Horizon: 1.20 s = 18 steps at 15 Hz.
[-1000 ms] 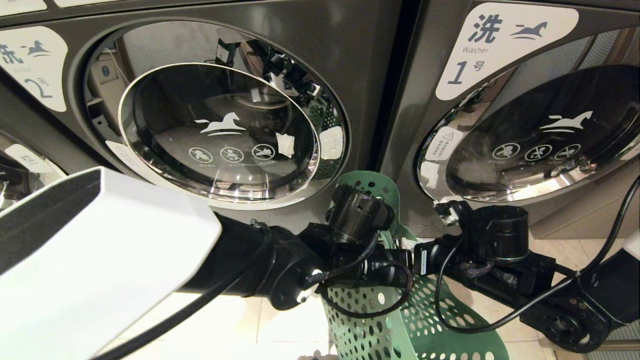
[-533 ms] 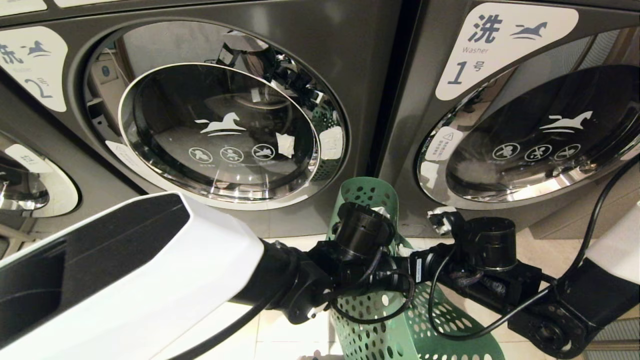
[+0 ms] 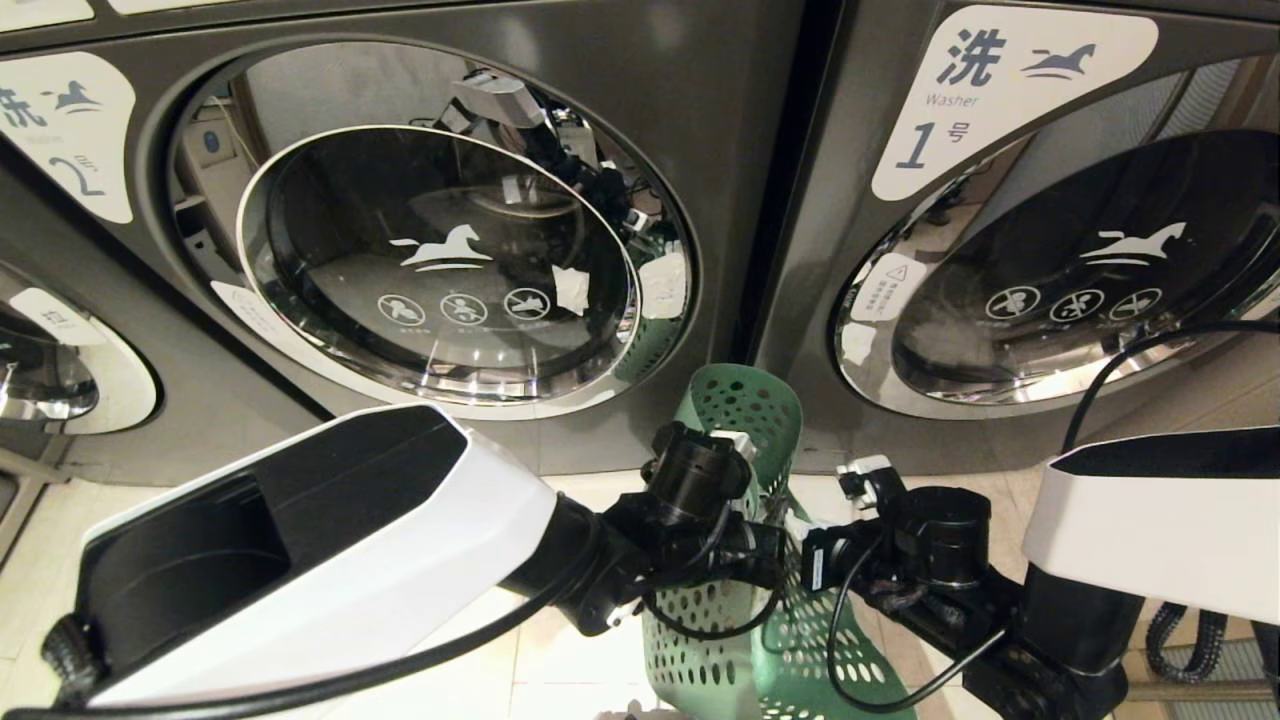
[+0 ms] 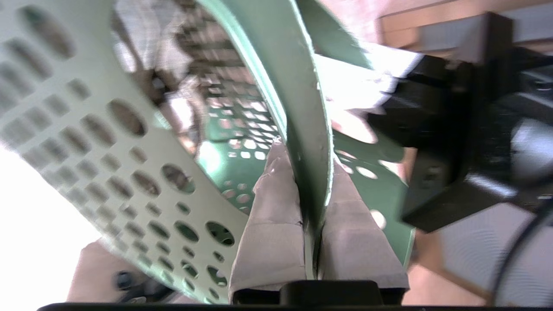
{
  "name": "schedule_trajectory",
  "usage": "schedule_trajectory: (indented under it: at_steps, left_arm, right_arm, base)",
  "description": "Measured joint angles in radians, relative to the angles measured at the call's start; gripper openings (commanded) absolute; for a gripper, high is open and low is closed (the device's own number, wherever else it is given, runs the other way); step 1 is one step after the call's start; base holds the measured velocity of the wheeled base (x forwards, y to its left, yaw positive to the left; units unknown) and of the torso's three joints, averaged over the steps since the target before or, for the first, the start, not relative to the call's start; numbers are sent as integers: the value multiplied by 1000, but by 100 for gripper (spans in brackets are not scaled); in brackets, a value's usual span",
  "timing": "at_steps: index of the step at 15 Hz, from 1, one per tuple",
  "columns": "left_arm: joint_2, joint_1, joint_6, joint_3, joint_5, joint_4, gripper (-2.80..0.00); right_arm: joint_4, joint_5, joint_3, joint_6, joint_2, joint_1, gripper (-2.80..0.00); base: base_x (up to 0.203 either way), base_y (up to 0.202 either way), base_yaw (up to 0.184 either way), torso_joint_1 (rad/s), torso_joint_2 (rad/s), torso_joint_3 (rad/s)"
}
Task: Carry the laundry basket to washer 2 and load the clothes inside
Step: Pick up the clothes basket and put it beside the washing machine
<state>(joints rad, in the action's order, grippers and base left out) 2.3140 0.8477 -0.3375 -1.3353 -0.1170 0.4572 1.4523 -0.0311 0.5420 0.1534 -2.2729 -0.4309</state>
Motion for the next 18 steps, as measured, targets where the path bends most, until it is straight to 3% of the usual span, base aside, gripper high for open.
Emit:
schedule_trajectory:
  at_steps: [3,6,13,16,17,18]
  left_arm:
    - [36,-13,20,-6,9,-3,-280]
    - [77,-24,32,-36,68,-6,-280]
    - [135,-37,32,-82,70,-24,-280]
    - [141,-39,31,-96,71,-64,-280]
    - [143,-39,31,-99,71,-68,-280]
    - [143,-40,31,-102,71,-69,-280]
  right_arm:
    - [0,0,19,-3,-38,13,-280]
    - [3,1,41,-3,-69,22,-280]
    - [6,1,104,-10,-156,30,-280]
    - [7,1,99,-52,-175,36,-280]
    - [8,0,98,-55,-178,37,0]
    - [7,-1,100,-56,-181,37,0]
  base:
    - [0,0,0,0,0,0]
    - [0,0,0,0,0,0]
    - [0,0,0,0,0,0]
    - [0,0,0,0,0,0]
    - [0,0,0,0,0,0]
    - [0,0,0,0,0,0]
